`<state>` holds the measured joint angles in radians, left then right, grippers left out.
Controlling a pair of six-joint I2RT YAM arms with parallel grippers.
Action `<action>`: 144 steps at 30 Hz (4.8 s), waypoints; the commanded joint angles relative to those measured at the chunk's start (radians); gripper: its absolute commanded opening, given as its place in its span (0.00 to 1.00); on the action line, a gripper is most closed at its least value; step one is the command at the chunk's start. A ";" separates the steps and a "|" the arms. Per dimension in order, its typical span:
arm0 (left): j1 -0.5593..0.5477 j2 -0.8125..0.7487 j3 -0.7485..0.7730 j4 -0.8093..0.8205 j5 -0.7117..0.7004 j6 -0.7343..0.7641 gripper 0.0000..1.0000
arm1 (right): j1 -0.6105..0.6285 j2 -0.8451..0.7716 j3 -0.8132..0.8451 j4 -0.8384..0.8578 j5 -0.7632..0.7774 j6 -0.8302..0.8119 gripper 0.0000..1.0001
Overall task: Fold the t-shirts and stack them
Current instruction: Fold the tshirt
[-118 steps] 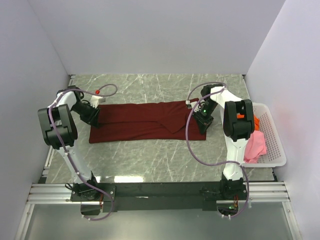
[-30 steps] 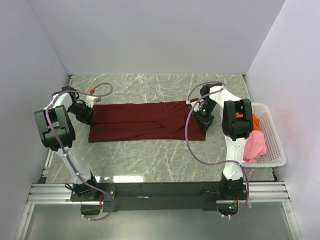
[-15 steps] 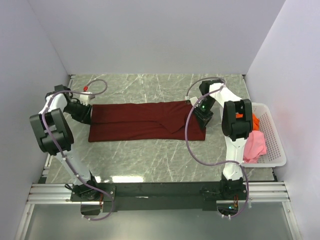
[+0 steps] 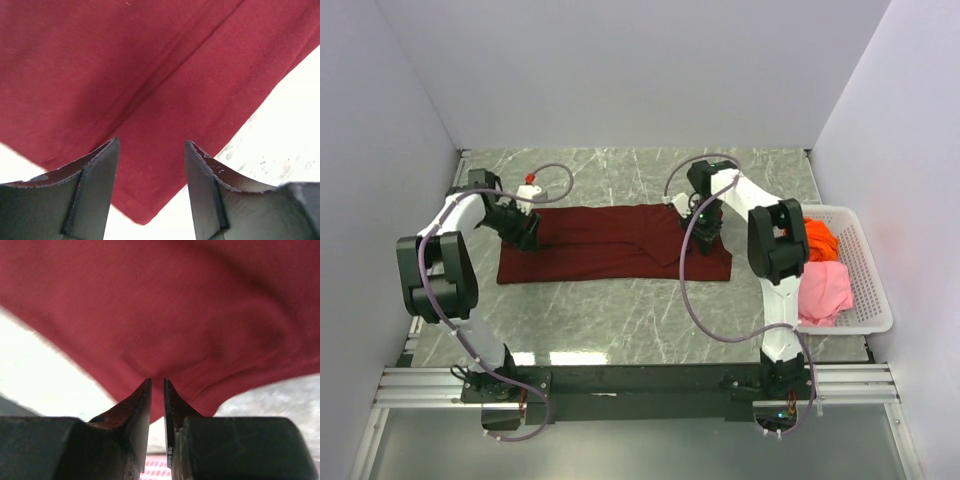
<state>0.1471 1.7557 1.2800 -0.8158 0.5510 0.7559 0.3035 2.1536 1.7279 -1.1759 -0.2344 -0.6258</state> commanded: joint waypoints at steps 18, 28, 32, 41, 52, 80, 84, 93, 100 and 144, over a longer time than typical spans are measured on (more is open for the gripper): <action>-0.038 -0.123 -0.179 0.168 -0.076 -0.050 0.60 | 0.032 0.361 0.547 0.396 0.470 -0.092 0.14; -0.259 -0.121 -0.182 0.231 -0.149 0.033 0.59 | 0.025 0.237 0.549 0.834 0.563 -0.120 0.27; -0.326 -0.042 -0.146 0.248 -0.215 0.007 0.57 | 0.026 0.074 0.443 0.748 0.495 -0.042 0.38; -0.464 0.038 -0.249 0.204 -0.355 0.060 0.52 | -0.027 -0.205 0.306 0.362 0.356 0.116 0.39; -0.882 -0.114 -0.283 0.067 -0.082 -0.189 0.52 | -0.158 -0.233 0.254 0.088 0.196 0.181 0.33; -0.155 -0.337 -0.217 0.305 0.280 -0.592 0.60 | 0.089 0.330 0.519 0.315 0.526 -0.115 0.07; -0.092 -0.358 -0.215 0.288 0.277 -0.607 0.60 | 0.121 0.396 0.585 0.349 0.549 -0.199 0.06; -0.064 -0.459 -0.251 0.270 0.202 -0.578 0.61 | 0.174 0.448 0.621 0.464 0.472 -0.331 0.08; -0.066 -0.498 -0.303 0.251 0.252 -0.518 0.61 | 0.229 0.439 0.624 0.695 0.371 -0.370 0.08; -0.992 0.000 0.000 0.566 0.230 -0.486 0.56 | -0.175 0.084 0.530 0.072 -0.094 0.249 0.03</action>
<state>-0.9440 1.9656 1.3617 -0.3836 0.6533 0.3889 0.1146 2.1971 2.2105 -1.0706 -0.2802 -0.3721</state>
